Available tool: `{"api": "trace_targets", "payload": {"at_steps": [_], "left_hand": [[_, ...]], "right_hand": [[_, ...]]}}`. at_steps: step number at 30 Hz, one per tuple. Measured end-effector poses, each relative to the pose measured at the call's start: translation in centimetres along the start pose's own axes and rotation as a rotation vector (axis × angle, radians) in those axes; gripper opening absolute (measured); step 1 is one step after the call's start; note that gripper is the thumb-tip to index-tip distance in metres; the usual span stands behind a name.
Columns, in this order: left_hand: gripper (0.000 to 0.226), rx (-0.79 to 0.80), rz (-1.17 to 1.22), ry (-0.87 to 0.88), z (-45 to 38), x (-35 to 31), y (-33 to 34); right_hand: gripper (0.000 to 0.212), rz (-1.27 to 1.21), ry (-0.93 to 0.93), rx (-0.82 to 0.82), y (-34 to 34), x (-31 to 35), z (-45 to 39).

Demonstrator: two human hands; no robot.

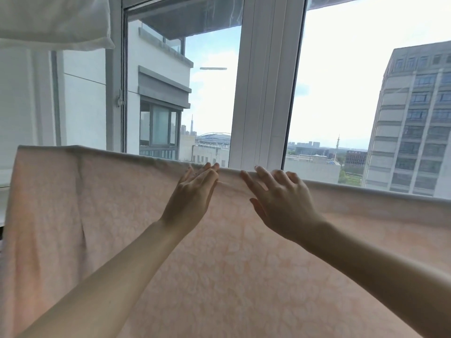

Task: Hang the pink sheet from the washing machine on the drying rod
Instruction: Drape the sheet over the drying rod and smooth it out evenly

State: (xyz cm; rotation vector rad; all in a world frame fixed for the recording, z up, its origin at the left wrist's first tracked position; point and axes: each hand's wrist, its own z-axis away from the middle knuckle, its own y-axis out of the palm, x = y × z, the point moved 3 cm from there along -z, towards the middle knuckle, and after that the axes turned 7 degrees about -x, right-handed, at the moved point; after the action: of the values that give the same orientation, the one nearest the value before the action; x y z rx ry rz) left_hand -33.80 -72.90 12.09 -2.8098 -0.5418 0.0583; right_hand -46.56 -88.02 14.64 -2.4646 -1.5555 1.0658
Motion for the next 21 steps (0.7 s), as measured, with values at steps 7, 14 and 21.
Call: {"api": "trace_targets", "payload": {"at_steps": [7, 14, 21], "left_hand": [[0.023, -0.053, -0.013, -0.105, -0.6, -1.1, -0.7], [0.025, -0.097, -0.226, -0.055, 0.5, 0.0, -1.1], [0.010, -0.131, -0.180, -0.036, 0.9, 2.0, -1.6]], "right_hand": [[0.072, 0.042, 0.033, 0.060, 1.9, 3.2, -3.6], [0.075, 0.046, 0.006, -0.008, 2.8, 4.6, -4.9], [0.082, -0.028, -0.034, -0.104, 2.7, 3.8, -3.8]]}}
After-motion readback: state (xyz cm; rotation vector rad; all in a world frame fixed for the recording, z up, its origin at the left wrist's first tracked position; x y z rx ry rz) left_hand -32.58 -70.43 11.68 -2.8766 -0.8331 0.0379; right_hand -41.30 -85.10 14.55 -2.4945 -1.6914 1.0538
